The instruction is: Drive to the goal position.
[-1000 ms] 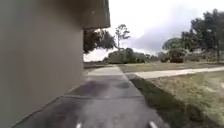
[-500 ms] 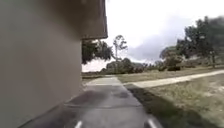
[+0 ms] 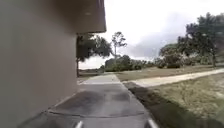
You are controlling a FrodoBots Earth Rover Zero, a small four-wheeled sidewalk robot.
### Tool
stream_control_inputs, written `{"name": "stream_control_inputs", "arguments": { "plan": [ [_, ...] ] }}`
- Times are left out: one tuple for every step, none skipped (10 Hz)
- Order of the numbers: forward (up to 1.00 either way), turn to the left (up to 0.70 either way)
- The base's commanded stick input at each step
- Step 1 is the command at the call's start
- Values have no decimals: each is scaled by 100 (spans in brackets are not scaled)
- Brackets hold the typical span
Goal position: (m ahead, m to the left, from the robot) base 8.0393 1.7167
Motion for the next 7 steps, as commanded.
{"name": "stream_control_inputs", "arguments": {
  "plan": [
    [85,0],
    [85,0],
    [85,0],
    [85,0],
    [85,0],
    [85,0],
    [85,0]
  ]
}}
